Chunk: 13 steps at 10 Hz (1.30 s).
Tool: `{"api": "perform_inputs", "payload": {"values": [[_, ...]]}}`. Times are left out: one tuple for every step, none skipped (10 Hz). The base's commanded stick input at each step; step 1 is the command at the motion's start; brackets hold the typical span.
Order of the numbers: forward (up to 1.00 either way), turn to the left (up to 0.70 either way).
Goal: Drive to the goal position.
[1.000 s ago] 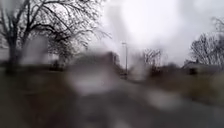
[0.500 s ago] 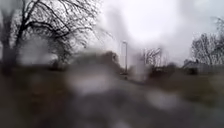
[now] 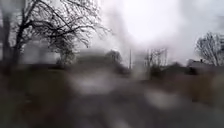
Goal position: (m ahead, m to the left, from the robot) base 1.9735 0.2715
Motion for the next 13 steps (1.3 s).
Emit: {"api": "perform_inputs", "payload": {"values": [[0.85, 0.00], [0.85, 0.00], [0.85, 0.00], [0.85, 0.00], [0.85, 0.00], [0.85, 0.00], [0.85, 0.00], [0.85, 0.00], [0.85, 0.00], [0.85, 0.00], [0.85, 0.00], [0.85, 0.00], [0.85, 0.00]]}}
